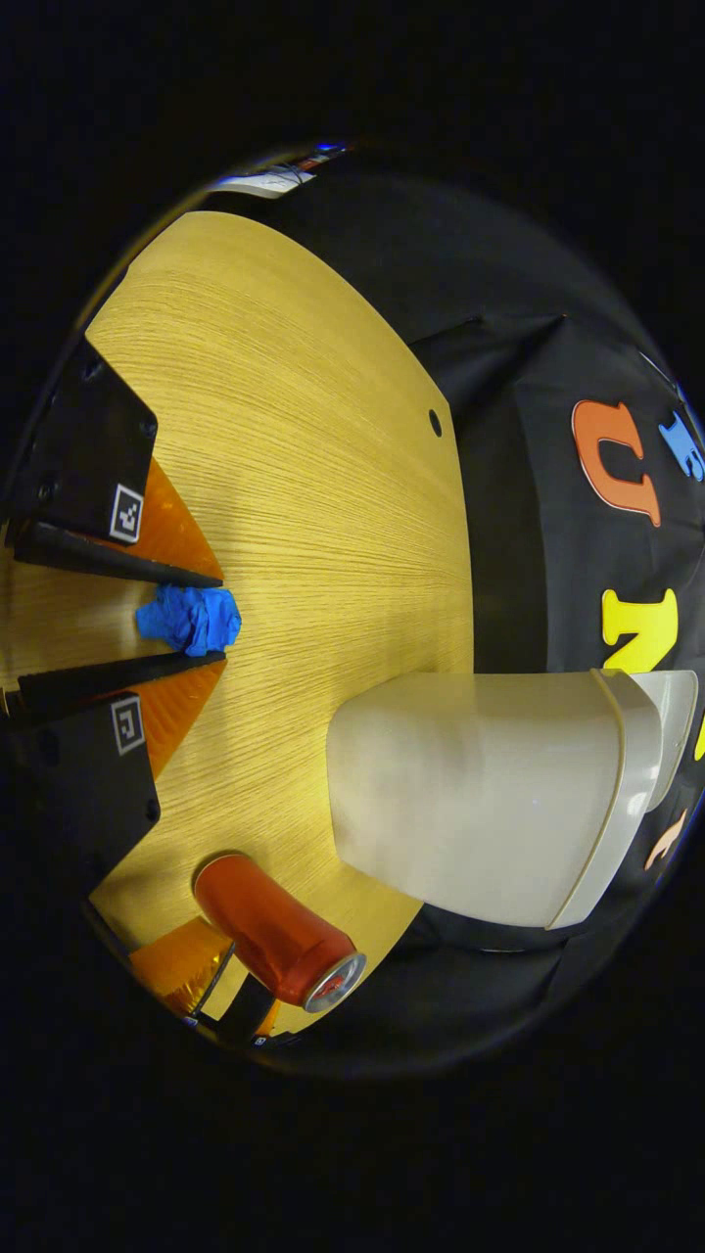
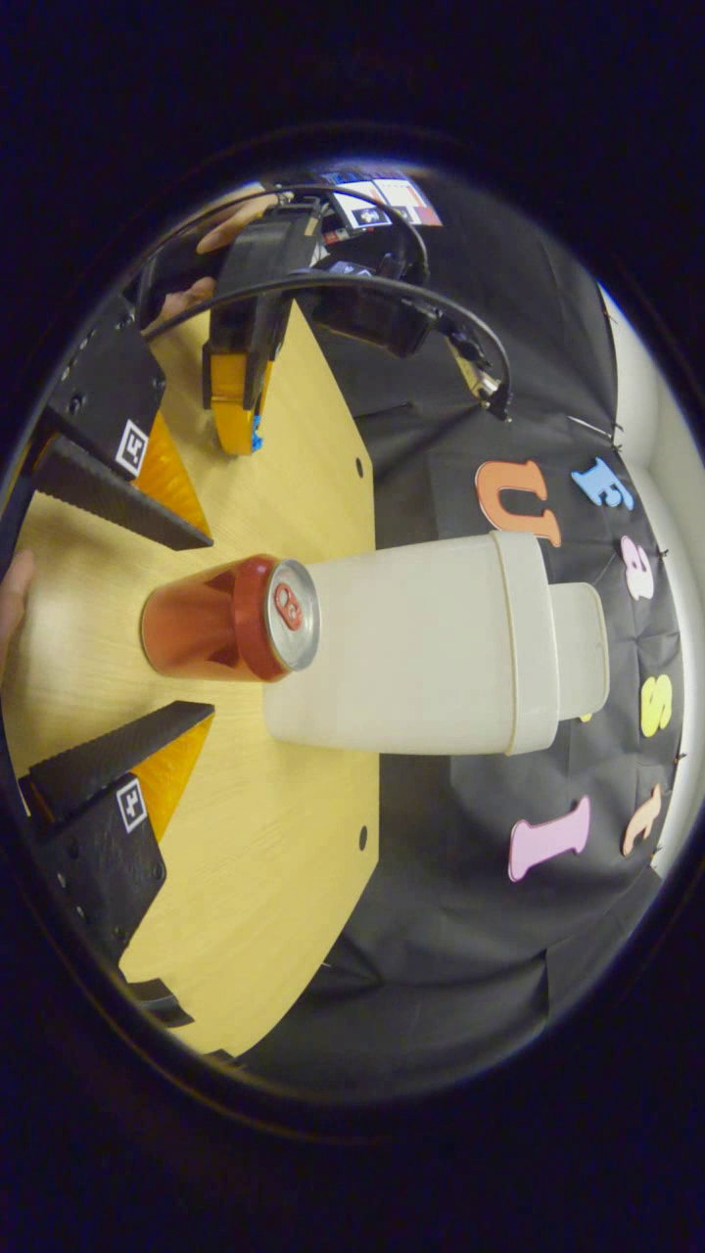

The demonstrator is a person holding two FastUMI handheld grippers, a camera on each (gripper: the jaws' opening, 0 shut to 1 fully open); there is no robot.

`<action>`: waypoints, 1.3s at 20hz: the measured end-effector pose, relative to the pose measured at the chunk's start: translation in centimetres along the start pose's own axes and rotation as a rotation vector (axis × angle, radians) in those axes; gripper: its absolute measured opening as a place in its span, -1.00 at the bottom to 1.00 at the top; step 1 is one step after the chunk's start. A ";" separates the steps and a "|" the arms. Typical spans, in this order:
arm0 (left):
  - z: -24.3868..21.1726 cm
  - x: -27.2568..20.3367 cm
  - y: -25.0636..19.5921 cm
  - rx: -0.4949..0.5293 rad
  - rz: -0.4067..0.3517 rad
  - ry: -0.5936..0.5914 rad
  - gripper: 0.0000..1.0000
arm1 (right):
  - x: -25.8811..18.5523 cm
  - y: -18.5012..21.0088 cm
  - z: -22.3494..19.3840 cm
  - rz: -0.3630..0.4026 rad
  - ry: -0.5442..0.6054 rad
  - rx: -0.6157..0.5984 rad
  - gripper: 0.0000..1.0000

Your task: Press the lid of the desktop garbage bin to open it, pick up the crumpled paper on the desktop and throw it into the bin, then pick up the pop can on the desktop and drop it into the bin, and finally close the garbage bin lid.

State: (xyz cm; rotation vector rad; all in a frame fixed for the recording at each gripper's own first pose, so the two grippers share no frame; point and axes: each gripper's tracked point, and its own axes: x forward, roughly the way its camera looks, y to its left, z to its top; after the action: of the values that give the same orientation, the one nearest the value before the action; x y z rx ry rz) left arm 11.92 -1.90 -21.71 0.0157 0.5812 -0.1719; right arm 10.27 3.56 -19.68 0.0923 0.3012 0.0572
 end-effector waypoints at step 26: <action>8.2 -9.3 -2.2 -0.036 0.126 -0.365 -0.15 | -10.1 -5.1 16.9 -0.029 -0.321 -0.050 0.58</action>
State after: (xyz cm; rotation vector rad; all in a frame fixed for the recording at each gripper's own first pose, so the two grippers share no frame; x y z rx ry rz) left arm 8.41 -3.08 -9.67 -0.0135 0.2182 -0.0399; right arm 5.91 -3.60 -1.14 0.0464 -0.0201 0.0201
